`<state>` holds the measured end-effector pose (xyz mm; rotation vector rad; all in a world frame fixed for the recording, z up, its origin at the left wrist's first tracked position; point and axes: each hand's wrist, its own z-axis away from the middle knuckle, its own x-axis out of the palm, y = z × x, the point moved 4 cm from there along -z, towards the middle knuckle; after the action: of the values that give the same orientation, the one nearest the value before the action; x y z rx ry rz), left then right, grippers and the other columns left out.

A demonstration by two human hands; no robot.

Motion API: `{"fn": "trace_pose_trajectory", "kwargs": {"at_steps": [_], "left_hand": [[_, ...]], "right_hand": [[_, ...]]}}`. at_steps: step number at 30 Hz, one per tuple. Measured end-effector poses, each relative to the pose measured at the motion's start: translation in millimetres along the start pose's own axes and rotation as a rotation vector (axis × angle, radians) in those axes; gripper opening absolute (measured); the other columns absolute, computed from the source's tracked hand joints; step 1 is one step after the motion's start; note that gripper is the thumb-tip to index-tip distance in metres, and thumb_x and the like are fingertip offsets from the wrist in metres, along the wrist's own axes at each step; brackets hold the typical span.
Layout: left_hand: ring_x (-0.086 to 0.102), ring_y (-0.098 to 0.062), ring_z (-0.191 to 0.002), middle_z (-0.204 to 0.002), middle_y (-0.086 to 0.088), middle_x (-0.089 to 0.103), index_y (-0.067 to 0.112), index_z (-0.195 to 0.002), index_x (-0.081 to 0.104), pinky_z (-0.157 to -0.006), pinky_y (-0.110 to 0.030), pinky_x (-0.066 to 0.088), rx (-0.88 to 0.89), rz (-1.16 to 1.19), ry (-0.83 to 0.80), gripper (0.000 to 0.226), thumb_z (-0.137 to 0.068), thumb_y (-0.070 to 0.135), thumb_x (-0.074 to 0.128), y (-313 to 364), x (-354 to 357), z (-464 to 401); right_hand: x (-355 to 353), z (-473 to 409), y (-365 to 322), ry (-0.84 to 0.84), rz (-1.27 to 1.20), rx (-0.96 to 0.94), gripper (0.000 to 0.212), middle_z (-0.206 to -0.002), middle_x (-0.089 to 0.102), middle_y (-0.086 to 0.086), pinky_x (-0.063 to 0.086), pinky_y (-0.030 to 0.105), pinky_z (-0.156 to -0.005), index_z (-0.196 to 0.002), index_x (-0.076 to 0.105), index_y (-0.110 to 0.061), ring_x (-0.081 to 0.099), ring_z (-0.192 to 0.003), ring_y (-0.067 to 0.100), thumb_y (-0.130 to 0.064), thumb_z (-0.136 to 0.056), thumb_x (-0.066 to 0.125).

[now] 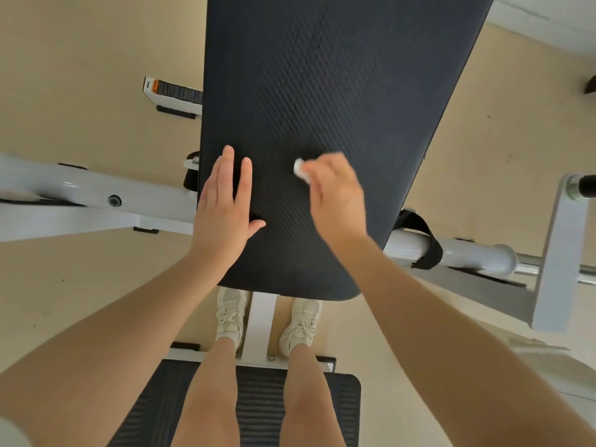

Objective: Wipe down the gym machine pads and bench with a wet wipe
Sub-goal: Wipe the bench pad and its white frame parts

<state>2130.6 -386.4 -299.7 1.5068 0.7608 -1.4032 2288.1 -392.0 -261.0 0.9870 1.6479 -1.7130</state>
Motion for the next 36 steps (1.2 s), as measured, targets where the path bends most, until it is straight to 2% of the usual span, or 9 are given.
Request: {"fn": "trace_pose_trajectory", "kwargs": {"at_steps": [4,9,13,16,19,22,25,29,36], "left_hand": [[0.038,-0.047,-0.127,-0.142,-0.034,0.03,0.0,-0.137,0.027,-0.102,-0.044,0.027,0.014,0.063,0.032,0.089,-0.069,0.031,0.077,-3.0,1.7,7.8],[0.033,-0.044,-0.131,-0.144,-0.031,0.025,0.001,-0.138,0.027,-0.104,-0.046,0.025,0.047,0.057,-0.036,0.085,-0.073,0.031,0.073,-18.9,10.9,32.2],[0.03,-0.045,-0.131,-0.145,-0.03,0.023,0.002,-0.138,0.027,-0.104,-0.051,0.029,0.076,0.081,-0.079,0.082,-0.073,0.022,0.074,-22.8,16.6,42.3],[0.028,-0.047,-0.133,-0.146,-0.031,0.023,0.002,-0.14,0.024,-0.105,-0.052,0.028,0.08,0.061,-0.136,0.092,-0.069,0.023,0.078,-22.0,16.8,42.2],[0.028,-0.045,-0.133,-0.146,-0.029,0.024,0.002,-0.141,0.023,-0.106,-0.049,0.023,0.062,0.036,-0.166,0.096,-0.066,0.025,0.08,-21.5,14.9,41.2],[0.03,-0.044,-0.133,-0.146,-0.029,0.027,0.001,-0.14,0.027,-0.105,-0.046,0.022,0.061,0.04,-0.154,0.088,-0.07,0.022,0.075,-20.0,15.2,41.9],[0.027,-0.043,-0.135,-0.148,-0.027,0.025,0.001,-0.14,0.028,-0.105,-0.045,0.022,0.048,0.086,-0.129,0.081,-0.073,0.012,0.07,-18.8,13.3,41.4],[0.026,-0.042,-0.135,-0.148,-0.026,0.025,0.001,-0.139,0.032,-0.107,-0.05,0.026,0.024,0.153,-0.097,0.072,-0.075,-0.003,0.063,-23.7,9.0,43.7],[0.021,-0.044,-0.136,-0.149,-0.027,0.019,0.006,-0.14,0.032,-0.106,-0.056,0.026,-0.002,0.133,-0.148,0.08,-0.068,-0.009,0.065,-25.4,8.2,56.9]], "right_hand": [[1.9,-13.4,7.6,0.038,0.079,-0.007,0.021,-0.103,0.061,0.015,0.051,0.036,-0.074,-0.105,0.065,-0.001,0.056,-0.092,0.031,-0.001,-0.086,0.054],[55.6,82.0,15.1,-0.514,0.035,0.073,0.031,-0.121,0.051,0.006,0.039,0.029,-0.089,-0.119,0.056,-0.011,0.045,-0.11,0.021,-0.007,-0.093,0.04],[81.4,144.1,9.9,-0.785,0.139,0.031,0.054,-0.135,0.038,0.002,0.04,0.028,-0.1,-0.136,0.039,-0.016,0.039,-0.12,0.02,0.002,-0.087,0.053],[75.1,130.6,7.8,-0.668,0.064,0.108,0.033,-0.12,0.048,0.005,0.045,0.027,-0.09,-0.125,0.052,-0.013,0.049,-0.107,0.021,-0.006,-0.093,0.047],[42.9,72.7,3.2,-0.224,0.053,-0.003,0.015,-0.093,0.059,0.015,0.053,0.03,-0.07,-0.098,0.066,-0.001,0.059,-0.079,0.026,-0.001,-0.085,0.059],[10.6,14.0,5.1,0.002,0.005,0.055,0.014,-0.094,0.056,0.007,0.039,0.02,-0.068,-0.097,0.064,-0.002,0.052,-0.079,0.018,-0.007,-0.089,0.054],[22.0,8.4,6.7,-0.128,0.011,0.147,0.022,-0.105,0.051,0.0,0.033,0.018,-0.076,-0.108,0.06,-0.008,0.045,-0.09,0.013,-0.012,-0.095,0.042],[63.2,74.0,-9.1,-0.477,-0.022,0.083,0.029,-0.118,0.054,0.012,0.041,0.041,-0.091,-0.115,0.057,-0.005,0.048,-0.108,0.026,-0.012,-0.097,0.036],[71.5,97.1,-17.8,-0.796,0.181,-0.023,0.04,-0.127,0.045,0.009,0.046,0.033,-0.09,-0.129,0.043,-0.008,0.046,-0.111,0.024,-0.004,-0.09,0.051]]}}
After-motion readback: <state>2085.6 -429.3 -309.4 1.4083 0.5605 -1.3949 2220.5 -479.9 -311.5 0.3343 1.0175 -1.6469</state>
